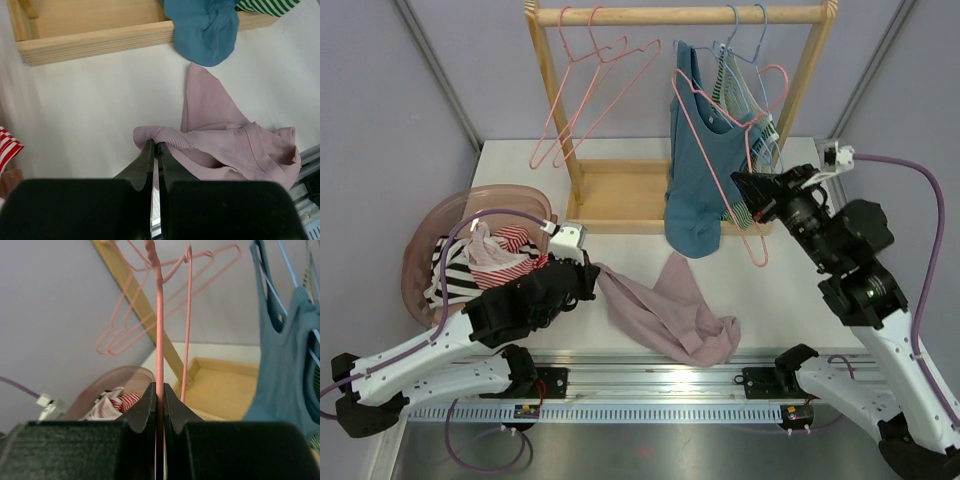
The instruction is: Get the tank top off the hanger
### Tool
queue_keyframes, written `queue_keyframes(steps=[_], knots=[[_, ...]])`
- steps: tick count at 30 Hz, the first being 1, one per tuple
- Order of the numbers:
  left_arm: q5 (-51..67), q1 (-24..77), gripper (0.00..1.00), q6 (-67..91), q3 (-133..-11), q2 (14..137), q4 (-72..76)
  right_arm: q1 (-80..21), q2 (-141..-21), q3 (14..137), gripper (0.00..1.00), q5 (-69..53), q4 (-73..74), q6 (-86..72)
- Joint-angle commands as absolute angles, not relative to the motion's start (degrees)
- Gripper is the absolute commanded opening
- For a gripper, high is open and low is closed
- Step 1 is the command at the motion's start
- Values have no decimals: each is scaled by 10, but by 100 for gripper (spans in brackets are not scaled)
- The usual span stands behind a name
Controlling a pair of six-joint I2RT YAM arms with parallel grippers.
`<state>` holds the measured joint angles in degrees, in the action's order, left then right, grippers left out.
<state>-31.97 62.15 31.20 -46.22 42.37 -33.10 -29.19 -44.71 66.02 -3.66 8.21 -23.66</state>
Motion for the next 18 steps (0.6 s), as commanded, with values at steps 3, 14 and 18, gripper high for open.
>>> queue_keyframes(steps=[3, 14, 18], knots=[[-339, 617, 0, 317, -513, 439, -339, -294, -573, 802, 0, 46, 230, -193], [-252, 617, 99, 293, -536, 417, -381, -352, -852, 1148, 0, 178, 315, -113], [-237, 616, 99, 293, -544, 401, -417, -374, -931, 1239, 0, 222, 323, -89]])
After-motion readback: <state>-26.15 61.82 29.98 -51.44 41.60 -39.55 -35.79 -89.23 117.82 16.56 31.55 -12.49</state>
